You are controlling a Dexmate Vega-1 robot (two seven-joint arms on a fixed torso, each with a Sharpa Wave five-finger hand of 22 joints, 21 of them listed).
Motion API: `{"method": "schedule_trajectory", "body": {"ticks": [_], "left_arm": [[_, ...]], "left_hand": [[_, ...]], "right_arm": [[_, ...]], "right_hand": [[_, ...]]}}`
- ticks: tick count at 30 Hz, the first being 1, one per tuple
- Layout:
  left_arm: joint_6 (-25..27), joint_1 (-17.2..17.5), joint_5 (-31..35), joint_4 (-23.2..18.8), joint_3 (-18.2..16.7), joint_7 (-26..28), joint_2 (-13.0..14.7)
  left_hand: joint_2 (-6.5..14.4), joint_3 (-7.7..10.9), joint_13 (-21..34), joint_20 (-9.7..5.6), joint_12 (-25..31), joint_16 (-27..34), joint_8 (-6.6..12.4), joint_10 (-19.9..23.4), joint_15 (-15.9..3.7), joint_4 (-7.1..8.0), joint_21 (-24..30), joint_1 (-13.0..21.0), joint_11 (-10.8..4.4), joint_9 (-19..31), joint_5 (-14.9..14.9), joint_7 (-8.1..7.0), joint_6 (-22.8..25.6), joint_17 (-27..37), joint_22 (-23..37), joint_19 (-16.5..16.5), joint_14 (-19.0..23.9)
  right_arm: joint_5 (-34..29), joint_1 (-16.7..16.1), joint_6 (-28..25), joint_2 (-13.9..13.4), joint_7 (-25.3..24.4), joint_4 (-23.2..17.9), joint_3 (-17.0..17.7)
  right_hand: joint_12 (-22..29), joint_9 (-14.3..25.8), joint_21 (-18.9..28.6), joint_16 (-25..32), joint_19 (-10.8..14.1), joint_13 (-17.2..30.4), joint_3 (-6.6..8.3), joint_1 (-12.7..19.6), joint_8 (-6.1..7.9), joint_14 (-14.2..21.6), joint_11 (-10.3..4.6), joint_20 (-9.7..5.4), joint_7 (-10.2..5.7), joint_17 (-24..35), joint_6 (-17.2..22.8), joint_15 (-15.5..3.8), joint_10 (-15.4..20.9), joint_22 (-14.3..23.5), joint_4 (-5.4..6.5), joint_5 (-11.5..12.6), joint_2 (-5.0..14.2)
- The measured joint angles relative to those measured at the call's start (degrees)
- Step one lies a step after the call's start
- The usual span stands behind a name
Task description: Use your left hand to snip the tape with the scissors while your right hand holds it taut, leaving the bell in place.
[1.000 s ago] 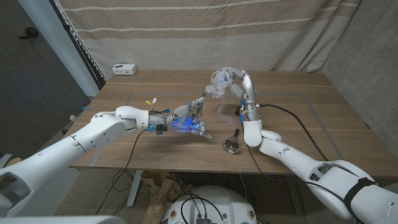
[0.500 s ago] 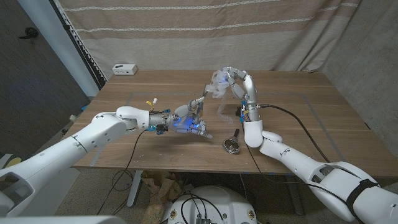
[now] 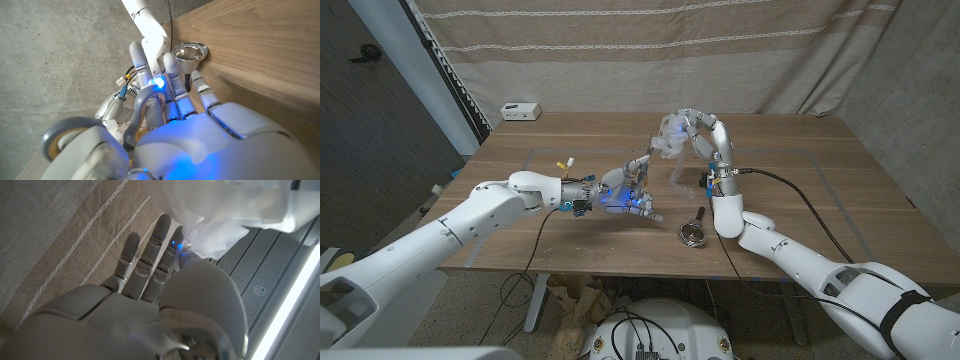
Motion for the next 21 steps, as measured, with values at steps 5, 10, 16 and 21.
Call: {"method": "schedule_trajectory", "body": {"ticks": [5, 10, 16, 21], "left_arm": [[-0.44, 0.35, -0.26, 0.13, -0.05, 0.1, -0.19], [-1.2, 0.76, -0.47, 0.48, -0.27, 0.16, -0.47], [-2.01, 1.27, -0.71, 0.73, -0.5, 0.17, -0.78], [-2.53, 1.62, -0.8, 0.76, -0.62, 0.33, -1.02]], "left_hand": [[6.53, -0.28, 0.0, -0.31, 0.0, 0.69, 0.0, 0.41, 0.0, 3.07, 0.0, 4.06, 0.01, -0.27, 0.0, 0.11, 0.94, 0.18, 0.0, -0.31, 0.0], [11.29, 1.69, 0.0, -0.61, 0.37, 0.69, 0.0, 0.93, 0.0, 3.13, 0.0, 7.21, -0.32, -0.14, -0.33, 0.03, 1.49, -0.38, -0.01, -0.62, 0.0], [15.06, 3.95, 0.0, -0.61, 1.53, 1.13, -0.4, 1.09, 0.0, 2.64, 0.0, 10.43, -0.94, -0.07, -1.19, -0.19, 1.87, -0.18, 0.16, -0.61, 0.0], [16.18, 5.02, 0.0, -0.93, 1.81, 1.13, -0.45, 1.11, 0.0, 2.76, 0.38, 11.55, -0.95, -0.26, -1.67, -0.21, 1.85, -0.19, 0.27, -0.3, 0.0]], "right_arm": [[0.06, -0.05, -0.01, -0.02, 0.11, -0.05, 0.02], [0.11, -0.05, -0.01, -0.01, 0.21, -0.06, 0.02], [0.12, -0.05, 0.09, 0.03, 0.29, -0.03, 0.02], [0.12, -0.06, 0.09, 0.03, 0.34, -0.03, 0.02]], "right_hand": [[0.0, -0.11, 0.0, 0.0, 0.0, -0.15, 0.0, 0.0, 0.0, 0.14, 0.21, 0.0, 0.23, 0.0, 0.23, -0.14, 0.2, -0.28, 0.0, 0.0, 0.0], [0.0, -0.18, 0.0, -0.2, 0.0, -0.27, -0.18, 0.0, 0.0, 0.31, 0.0, 0.0, 0.32, 0.0, 0.32, -0.3, 0.41, -0.27, -0.18, 0.0, 0.0], [0.0, -0.19, 0.0, -0.19, 0.01, -0.27, -0.24, -0.18, 0.0, 0.31, 0.19, 0.0, 0.32, 0.01, 0.31, -0.3, 0.63, -0.27, -0.24, 0.0, 0.18], [0.0, -0.23, 0.0, -0.19, 0.01, -0.27, -0.24, -0.24, 0.0, 0.62, 0.1, 0.0, 0.32, 0.01, 0.31, -0.61, 0.72, -0.27, -0.24, -0.01, 0.24]]}}
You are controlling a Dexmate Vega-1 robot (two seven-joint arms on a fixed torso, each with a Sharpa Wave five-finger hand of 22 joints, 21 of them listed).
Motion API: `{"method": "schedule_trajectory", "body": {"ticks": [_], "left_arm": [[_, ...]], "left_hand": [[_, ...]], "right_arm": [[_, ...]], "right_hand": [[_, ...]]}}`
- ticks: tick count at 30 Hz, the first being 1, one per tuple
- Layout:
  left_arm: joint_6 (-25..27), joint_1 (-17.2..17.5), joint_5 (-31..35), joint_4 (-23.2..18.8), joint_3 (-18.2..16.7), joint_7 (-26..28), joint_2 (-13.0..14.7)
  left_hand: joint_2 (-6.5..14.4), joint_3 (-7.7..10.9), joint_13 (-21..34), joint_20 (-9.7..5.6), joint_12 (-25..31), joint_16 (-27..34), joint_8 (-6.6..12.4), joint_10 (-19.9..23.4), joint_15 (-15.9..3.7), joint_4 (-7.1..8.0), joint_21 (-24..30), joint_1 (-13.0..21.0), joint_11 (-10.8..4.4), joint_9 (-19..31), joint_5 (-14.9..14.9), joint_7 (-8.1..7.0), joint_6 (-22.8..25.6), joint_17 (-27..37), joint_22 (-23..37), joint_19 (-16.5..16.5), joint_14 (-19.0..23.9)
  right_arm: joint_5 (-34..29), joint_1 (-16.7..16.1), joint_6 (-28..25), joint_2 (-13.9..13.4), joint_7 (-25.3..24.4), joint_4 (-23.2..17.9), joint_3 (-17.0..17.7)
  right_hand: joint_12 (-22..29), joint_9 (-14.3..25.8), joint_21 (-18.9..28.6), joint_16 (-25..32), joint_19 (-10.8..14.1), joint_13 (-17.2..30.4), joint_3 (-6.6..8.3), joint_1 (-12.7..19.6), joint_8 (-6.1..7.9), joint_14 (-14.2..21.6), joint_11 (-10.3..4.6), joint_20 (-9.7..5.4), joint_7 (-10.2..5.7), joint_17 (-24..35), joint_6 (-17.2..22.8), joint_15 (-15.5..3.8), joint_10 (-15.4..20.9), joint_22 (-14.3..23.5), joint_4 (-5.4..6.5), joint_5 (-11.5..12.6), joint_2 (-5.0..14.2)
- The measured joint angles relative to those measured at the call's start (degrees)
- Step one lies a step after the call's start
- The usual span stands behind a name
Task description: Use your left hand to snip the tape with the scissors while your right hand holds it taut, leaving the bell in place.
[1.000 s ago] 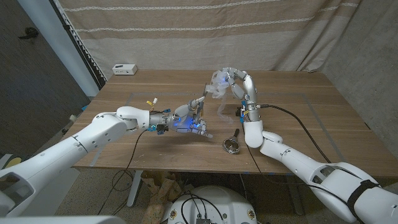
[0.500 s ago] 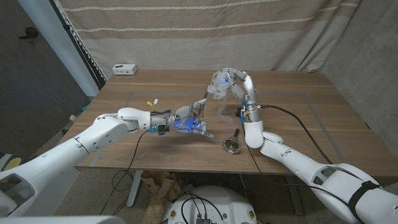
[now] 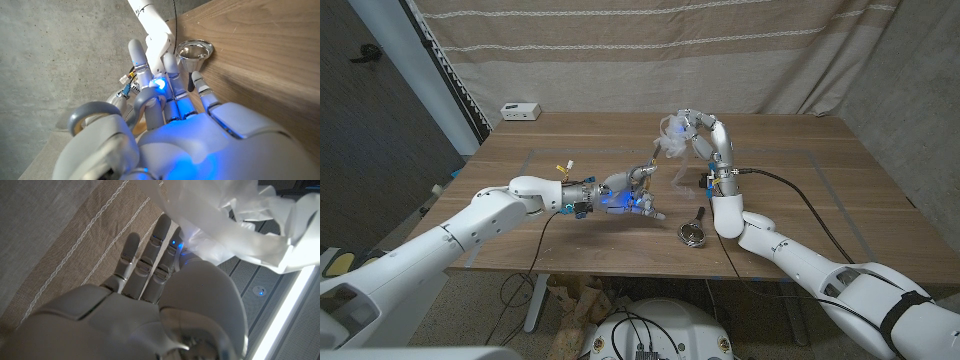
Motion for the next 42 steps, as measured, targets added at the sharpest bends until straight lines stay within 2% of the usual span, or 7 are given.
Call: {"method": "schedule_trajectory", "body": {"ticks": [5, 10, 12, 14, 21, 32, 42], "left_arm": [[-0.62, 0.49, -0.05, 0.0, -0.22, 0.43, -0.12], [-1.54, 1.26, -0.15, -0.2, -0.59, 1.05, -0.26], [-1.81, 1.35, -0.19, -0.23, -0.64, 1.36, -0.26], [-2.18, 1.6, -0.22, -0.37, -0.76, 1.83, -0.26], [-3.12, 2.82, -0.37, -1.11, -1.47, 3.31, -0.16], [-5.47, 4.52, -0.6, -1.22, -2.34, 4.45, -0.76], [-7.21, 5.82, -0.9, -1.21, -2.94, 5.26, -1.01]], "left_hand": [[1.49, 2.53, 0.0, 0.0, 0.17, 0.0, 0.0, -0.22, 0.1, 0.35, 0.0, 1.52, -0.38, 0.44, -0.85, -0.58, 0.02, 0.28, 0.0, 0.0, -0.16], [1.47, 7.82, 0.83, 0.01, 0.34, 0.0, 0.0, -0.87, 0.26, 0.89, 0.44, 5.68, -1.03, 0.98, -1.8, -1.63, -0.21, 1.1, 0.26, 0.0, -0.66], [2.0, 12.07, 2.53, 0.01, 0.35, 0.0, 0.0, -0.3, 0.26, 1.38, 0.44, 8.87, -2.35, 1.4, -2.68, -2.12, -0.46, 1.63, 0.51, 0.0, -0.98], [1.55, 15.84, 2.55, 0.01, 0.36, 0.0, 0.0, -0.64, 0.12, 1.67, 0.77, 11.01, -2.68, 1.89, -3.64, -2.77, -0.7, 2.11, 0.75, 0.0, -1.12], [0.86, 25.14, 3.79, -0.61, 0.11, 0.0, -0.01, -1.75, 0.12, 2.84, 1.42, 14.94, -3.8, 2.76, -6.22, -4.18, -1.08, 3.66, 1.16, 0.2, -1.12], [0.49, 29.53, 3.79, -0.82, -0.17, -0.68, -0.01, -2.36, 0.24, 4.66, 1.84, 15.31, -4.4, 3.62, -8.07, -5.18, -1.31, 4.5, 1.59, 0.0, -1.0], [0.18, 30.23, 3.8, -0.81, -0.02, -0.91, -0.01, -2.35, 0.32, 4.92, 2.06, 15.62, -4.4, 3.45, -9.32, -5.59, -0.89, 5.07, 1.59, 0.0, -0.91]], "right_arm": [[0.06, -0.19, -0.23, -0.09, 0.12, -0.31, 0.16], [0.49, -0.39, -0.62, -0.12, 0.33, -0.53, 0.4], [0.52, -0.44, -0.65, -0.11, 0.35, -0.58, 0.49], [0.62, -0.54, -0.69, -0.11, 0.37, -0.61, 0.59], [1.09, -0.78, -0.85, 0.0, 0.38, -0.81, 0.95], [1.99, -1.25, -1.94, 0.01, 0.51, -1.38, 1.68], [2.77, -1.52, -2.98, -0.13, 1.11, -1.55, 2.13]], "right_hand": [[0.0, -0.01, 0.0, 0.0, 0.0, 0.0, 0.0, 0.0, 0.0, 0.0, 0.0, 0.0, 0.0, -0.23, 0.0, 0.0, 0.0, 0.0, 0.0, -0.02, 0.0], [-0.35, -0.02, 0.0, 0.0, 0.0, -0.27, 0.0, 0.01, 0.0, 0.11, -0.02, 0.0, 0.0, -0.26, 0.0, 0.11, 0.02, 0.01, 0.0, -0.02, 0.0], [-0.35, -0.02, 0.0, 0.0, 0.0, -0.28, 0.0, 0.0, 0.0, 0.21, -0.21, 0.0, 0.0, -0.26, 0.0, 0.2, 0.2, 0.01, 0.0, -0.02, 0.0], [-0.35, -0.02, 0.0, 0.01, 0.0, -0.27, 0.0, 0.01, 0.0, 0.42, 0.01, 0.0, 0.12, -0.26, 0.12, 0.0, 0.42, 0.01, 0.0, -0.02, 0.0], [-0.35, -0.05, 0.0, 0.01, 0.0, -0.27, 0.0, 0.01, 0.0, 0.63, 0.11, 0.0, 0.31, -0.26, 0.31, -0.2, 0.52, 0.01, 0.0, -0.02, -0.01], [-0.35, -0.06, 0.0, 0.01, 0.0, -0.26, 0.0, 0.01, 0.0, 0.62, 0.11, 0.0, 0.3, -0.25, 0.31, -0.2, 0.51, -0.06, 0.0, -0.02, -0.01], [-0.35, -0.09, 0.0, 0.01, 0.01, -0.26, -0.23, 0.01, 0.0, 0.72, 0.11, 0.0, 0.3, -0.47, 0.3, -0.1, 0.51, -0.26, -0.23, -0.02, -0.01]]}}
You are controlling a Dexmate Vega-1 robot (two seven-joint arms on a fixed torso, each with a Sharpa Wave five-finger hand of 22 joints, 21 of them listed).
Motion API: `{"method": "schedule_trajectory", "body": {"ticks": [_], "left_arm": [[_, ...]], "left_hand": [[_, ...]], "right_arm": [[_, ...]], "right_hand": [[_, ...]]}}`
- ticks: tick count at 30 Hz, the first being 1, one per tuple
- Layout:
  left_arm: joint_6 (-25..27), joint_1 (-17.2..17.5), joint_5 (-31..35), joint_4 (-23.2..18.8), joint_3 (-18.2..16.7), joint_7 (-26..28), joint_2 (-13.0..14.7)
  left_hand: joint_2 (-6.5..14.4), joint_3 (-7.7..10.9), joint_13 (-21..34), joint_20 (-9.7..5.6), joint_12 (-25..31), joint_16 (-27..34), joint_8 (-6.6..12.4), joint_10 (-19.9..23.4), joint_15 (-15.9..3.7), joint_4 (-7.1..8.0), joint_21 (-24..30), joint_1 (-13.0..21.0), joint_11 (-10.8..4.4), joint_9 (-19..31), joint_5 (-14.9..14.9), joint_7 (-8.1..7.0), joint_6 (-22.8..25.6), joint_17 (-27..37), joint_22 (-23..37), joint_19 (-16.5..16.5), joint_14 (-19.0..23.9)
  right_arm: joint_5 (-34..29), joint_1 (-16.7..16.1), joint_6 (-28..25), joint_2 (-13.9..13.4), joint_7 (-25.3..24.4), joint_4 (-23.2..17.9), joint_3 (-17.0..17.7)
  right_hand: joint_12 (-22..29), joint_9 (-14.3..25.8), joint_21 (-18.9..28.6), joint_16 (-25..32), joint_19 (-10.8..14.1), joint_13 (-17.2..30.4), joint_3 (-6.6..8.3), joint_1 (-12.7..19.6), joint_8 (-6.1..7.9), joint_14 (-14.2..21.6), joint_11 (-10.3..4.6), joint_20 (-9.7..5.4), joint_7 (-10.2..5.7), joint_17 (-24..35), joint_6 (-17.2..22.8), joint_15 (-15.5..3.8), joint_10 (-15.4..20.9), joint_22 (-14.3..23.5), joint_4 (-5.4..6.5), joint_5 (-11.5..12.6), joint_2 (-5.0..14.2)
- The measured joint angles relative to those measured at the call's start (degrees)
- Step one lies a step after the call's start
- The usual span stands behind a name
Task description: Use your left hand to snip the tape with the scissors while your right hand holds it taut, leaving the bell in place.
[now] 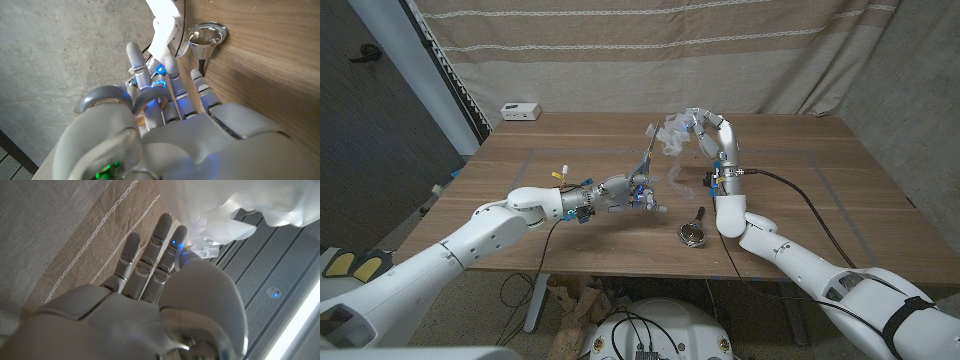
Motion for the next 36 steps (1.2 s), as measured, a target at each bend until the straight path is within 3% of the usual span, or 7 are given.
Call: {"method": "schedule_trajectory", "body": {"ticks": [3, 18, 36], "left_arm": [[-0.16, 0.34, -0.01, -0.12, -0.19, 0.07, 0.0], [-3.69, 4.16, 0.03, -2.24, -2.1, 2.42, 1.47], [-8.05, 8.89, -0.45, -4.04, -5.55, 5.08, 3.7]], "left_hand": [[0.0, 1.11, 0.0, 0.0, 0.0, -0.23, 0.31, 0.0, -0.22, 0.65, 0.0, 0.0, 0.0, 0.0, -0.34, 0.02, 0.02, 0.01, 0.0, 0.0, 0.22], [-0.46, 3.32, 0.0, -0.22, -0.02, -0.89, 0.35, 0.3, -0.22, 0.82, 0.22, 0.46, 0.15, 0.01, -2.46, 0.33, 0.93, 0.81, 0.26, -0.23, 0.83], [-0.84, 4.88, 0.0, -0.3, -0.11, -0.88, 0.35, 0.83, -0.22, 0.48, 0.22, 0.82, 0.42, -0.26, -4.65, 0.11, 1.76, 1.34, 0.25, -0.31, 1.44]], "right_arm": [[0.22, -0.06, -0.24, -0.03, 0.19, -0.04, 0.04], [1.21, -0.26, -1.13, -0.04, 0.92, -0.11, 0.26], [3.07, -2.35, -5.56, -0.14, 3.59, -4.5, 0.97]], "right_hand": [[0.0, 0.02, 0.0, 0.0, 0.0, 0.0, 0.0, 0.0, 0.0, 0.0, 0.0, 0.0, 0.0, 0.11, 0.0, 0.0, 0.0, 0.0, 0.0, 0.0, 0.0], [0.0, 0.04, 0.0, -0.05, 0.22, 0.0, 0.0, 0.0, 0.0, 0.31, 0.01, -0.22, 0.1, -0.01, 0.1, -0.3, 0.61, 0.01, 0.0, 0.0, 0.0], [-0.39, 0.04, 0.0, -0.22, 0.22, 0.01, 0.0, 0.0, 0.0, 0.3, 0.01, -0.21, 0.1, 0.11, 0.1, -0.29, 0.61, 0.02, 0.0, 0.0, 0.0]]}}
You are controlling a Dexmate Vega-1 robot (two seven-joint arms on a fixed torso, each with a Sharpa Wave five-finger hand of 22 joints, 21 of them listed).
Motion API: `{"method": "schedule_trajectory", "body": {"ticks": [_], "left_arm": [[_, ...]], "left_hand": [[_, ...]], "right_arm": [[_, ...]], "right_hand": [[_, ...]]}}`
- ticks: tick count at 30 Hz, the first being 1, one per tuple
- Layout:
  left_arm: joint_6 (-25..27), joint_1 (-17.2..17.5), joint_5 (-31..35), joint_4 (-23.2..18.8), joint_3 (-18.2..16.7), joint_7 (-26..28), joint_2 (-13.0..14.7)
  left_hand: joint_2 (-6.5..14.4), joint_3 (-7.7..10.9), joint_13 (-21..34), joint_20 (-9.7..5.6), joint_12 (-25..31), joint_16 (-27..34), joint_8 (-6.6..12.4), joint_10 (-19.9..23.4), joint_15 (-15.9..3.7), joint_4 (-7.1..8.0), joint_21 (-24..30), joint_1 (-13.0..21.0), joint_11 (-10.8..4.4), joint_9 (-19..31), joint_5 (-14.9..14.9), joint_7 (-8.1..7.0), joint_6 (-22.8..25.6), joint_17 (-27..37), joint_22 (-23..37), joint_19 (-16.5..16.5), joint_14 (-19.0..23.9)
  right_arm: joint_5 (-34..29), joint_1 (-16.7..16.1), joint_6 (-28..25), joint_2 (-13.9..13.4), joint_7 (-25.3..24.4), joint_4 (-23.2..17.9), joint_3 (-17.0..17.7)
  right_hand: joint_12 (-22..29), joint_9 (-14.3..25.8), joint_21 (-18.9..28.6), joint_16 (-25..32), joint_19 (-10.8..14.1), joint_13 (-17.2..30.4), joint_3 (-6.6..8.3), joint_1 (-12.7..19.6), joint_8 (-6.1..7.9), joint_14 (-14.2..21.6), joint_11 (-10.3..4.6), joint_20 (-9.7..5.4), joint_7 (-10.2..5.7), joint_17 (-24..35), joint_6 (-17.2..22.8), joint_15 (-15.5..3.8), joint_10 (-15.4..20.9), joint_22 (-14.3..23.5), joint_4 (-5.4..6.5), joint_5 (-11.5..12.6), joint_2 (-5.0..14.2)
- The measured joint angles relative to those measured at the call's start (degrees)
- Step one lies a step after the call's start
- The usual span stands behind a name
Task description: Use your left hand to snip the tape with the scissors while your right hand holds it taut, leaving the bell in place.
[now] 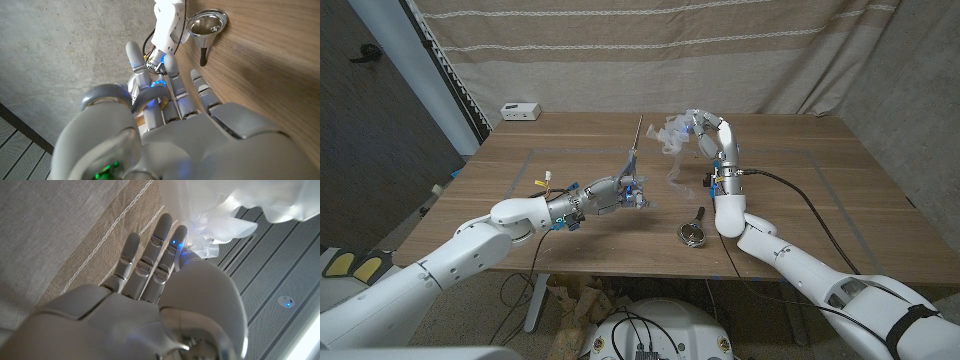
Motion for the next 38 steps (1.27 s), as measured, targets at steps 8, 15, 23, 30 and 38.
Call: {"method": "schedule_trajectory", "body": {"ticks": [8, 15, 23, 30, 38], "left_arm": [[-2.01, 0.88, 1.91, -0.27, -0.61, 1.6, 0.38], [-3.14, 1.42, 2.77, -0.1, -0.81, 2.38, 0.29], [-3.21, 1.37, 3.26, -0.07, -0.48, 2.74, 0.13], [-2.37, 0.98, 3.54, -0.08, 0.11, 2.47, 0.51], [-1.66, 0.78, 3.75, -0.21, 0.53, 2.42, 0.79]], "left_hand": [[-0.01, 0.63, 0.0, 0.0, -0.02, -0.44, 0.0, 0.0, 0.0, -0.31, 0.0, -0.01, 0.0, 0.0, -0.34, 0.31, 0.3, 0.25, 0.0, 0.0, 0.0], [-0.68, 1.16, 0.0, 0.0, 0.11, -0.44, 0.0, 0.2, 0.0, -0.24, 0.0, 0.03, -0.18, 0.01, -1.12, 0.31, 0.3, 0.53, -0.01, 0.0, 0.0], [-0.68, 1.81, 0.0, 0.0, 0.11, -0.88, 0.0, 0.21, 0.01, -0.39, 0.0, 0.02, -0.18, -0.16, -1.51, 0.11, 0.5, 0.52, 0.27, 0.0, 0.0], [-0.82, 2.11, -0.15, 0.0, 0.11, -0.88, 0.0, 0.21, 0.01, -0.6, 0.0, -0.44, -0.18, -0.18, -1.81, 0.11, 0.5, 0.8, 0.27, 0.0, -0.01], [-1.02, 2.67, -0.25, 0.01, 0.09, -1.22, 0.0, 0.21, 0.01, -0.76, 0.44, -0.95, -0.19, -0.1, -2.2, 0.1, 0.5, 1.03, 0.26, 0.0, -0.01]], "right_arm": [[1.29, -1.66, -1.97, 0.11, 1.13, -2.51, 0.71], [2.19, -3.06, -3.4, 0.14, 1.88, -4.67, 1.39], [2.73, -4.0, -4.24, 0.08, 2.65, -5.96, 1.96], [2.79, -4.67, -4.74, -0.18, 3.12, -6.94, 2.39], [2.81, -4.95, -4.97, -0.28, 3.51, -7.27, 2.64]], "right_hand": [[0.01, -0.02, -0.24, 0.0, 0.0, 0.0, 0.0, 0.0, -0.16, 0.0, 0.23, 0.0, 0.31, 0.0, 0.31, 0.0, 0.22, -0.29, 0.0, 0.0, 0.0], [0.01, -0.02, -0.24, 0.0, 0.0, 0.0, 0.0, 0.0, -0.16, 0.42, 0.21, 0.0, 0.31, -0.01, 0.31, -0.21, 0.21, -0.28, 0.0, 0.0, 0.0], [-0.21, -0.03, -0.24, 0.0, 0.0, -0.29, 0.0, 0.0, -0.17, 0.41, 0.21, 0.0, 0.31, -0.02, 0.31, -0.21, 0.2, -0.28, 0.0, 0.0, 0.0], [-0.21, -0.04, -0.24, 0.01, 0.0, -0.28, -0.21, 0.0, -0.21, 0.41, 0.41, 0.0, 0.31, -0.17, 0.31, -0.21, 0.41, -0.28, -0.21, 0.0, 0.0], [-0.21, 0.01, -0.24, 0.01, 0.0, -0.28, -0.21, 0.0, -0.21, 0.52, 0.41, 0.0, 0.51, -0.14, 0.09, -0.1, 0.41, -0.27, -0.21, 0.0, 0.0]]}}
